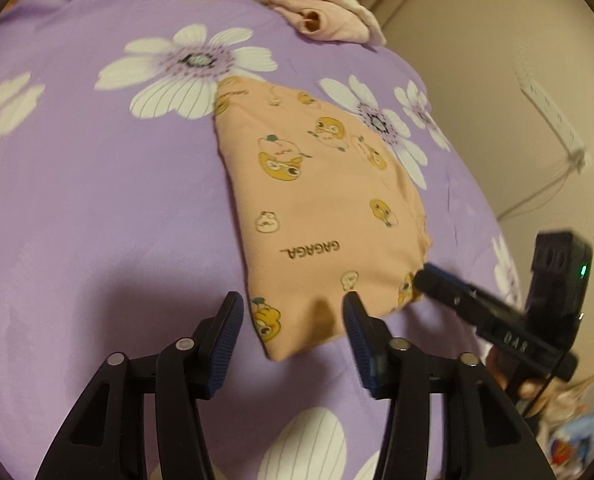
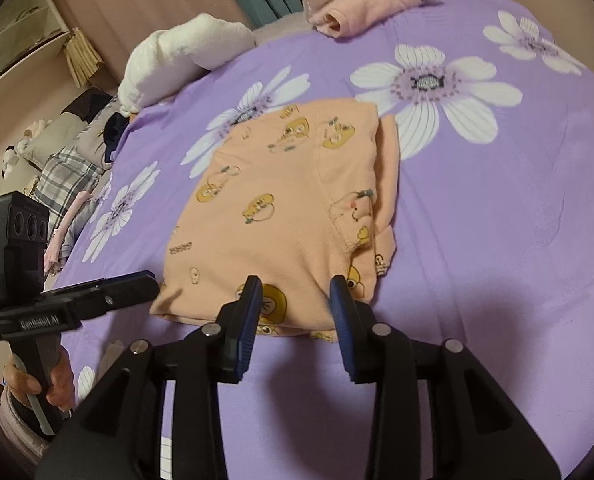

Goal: Fold small clothes
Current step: 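Move the open right tool over the garment toward its unfolded side edge, then close the right tool on the garment's side edge, then lift the held side edge with the right tool and fold it across, then lay the held side onto the garment and open the right tool, then withdraw the open right tool from the folded garment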

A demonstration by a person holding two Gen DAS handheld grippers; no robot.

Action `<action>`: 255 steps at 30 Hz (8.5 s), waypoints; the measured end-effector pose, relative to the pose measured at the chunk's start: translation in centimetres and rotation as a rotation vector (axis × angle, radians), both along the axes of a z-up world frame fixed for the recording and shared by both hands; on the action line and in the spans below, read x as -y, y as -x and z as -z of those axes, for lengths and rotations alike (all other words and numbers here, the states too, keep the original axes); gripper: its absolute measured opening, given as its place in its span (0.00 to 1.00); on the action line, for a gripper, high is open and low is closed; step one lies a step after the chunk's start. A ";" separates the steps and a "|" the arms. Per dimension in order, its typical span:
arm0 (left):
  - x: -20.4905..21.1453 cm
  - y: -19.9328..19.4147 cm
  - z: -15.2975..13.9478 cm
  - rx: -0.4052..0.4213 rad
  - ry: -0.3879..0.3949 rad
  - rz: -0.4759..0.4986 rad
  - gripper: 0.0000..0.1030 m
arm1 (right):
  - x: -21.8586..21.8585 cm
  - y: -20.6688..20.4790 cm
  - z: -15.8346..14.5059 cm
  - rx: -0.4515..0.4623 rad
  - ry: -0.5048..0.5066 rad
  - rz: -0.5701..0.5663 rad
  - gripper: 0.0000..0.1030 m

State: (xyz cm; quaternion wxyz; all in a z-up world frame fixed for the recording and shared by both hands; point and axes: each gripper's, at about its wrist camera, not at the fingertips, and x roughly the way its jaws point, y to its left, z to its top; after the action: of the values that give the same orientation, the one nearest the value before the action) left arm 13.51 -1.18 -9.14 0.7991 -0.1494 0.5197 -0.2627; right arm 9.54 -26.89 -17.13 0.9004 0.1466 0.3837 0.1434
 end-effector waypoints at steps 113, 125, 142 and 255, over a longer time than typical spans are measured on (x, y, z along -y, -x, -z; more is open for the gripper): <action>-3.6 -2.9 -1.3 0.046 0.125 -0.120 0.38 | -7.8 -4.0 -5.2 0.132 -0.148 -0.122 0.20; -7.2 -4.0 -1.2 0.053 0.103 -0.174 0.38 | -11.8 -6.5 -5.3 0.135 -0.137 -0.175 0.20; -8.4 -5.1 1.8 -0.035 0.016 -0.195 0.38 | -11.7 -8.5 -1.3 -0.022 -0.230 -0.124 0.22; -5.3 2.8 -0.1 0.177 -0.338 -0.177 0.38 | -9.5 -1.3 -1.1 0.024 -0.021 -0.071 0.39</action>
State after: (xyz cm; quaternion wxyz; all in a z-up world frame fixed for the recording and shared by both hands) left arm 10.71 4.15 -9.03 0.8753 -0.0348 0.4690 -0.1125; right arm 10.83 -17.36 -16.01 0.8976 0.1409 0.3764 0.1809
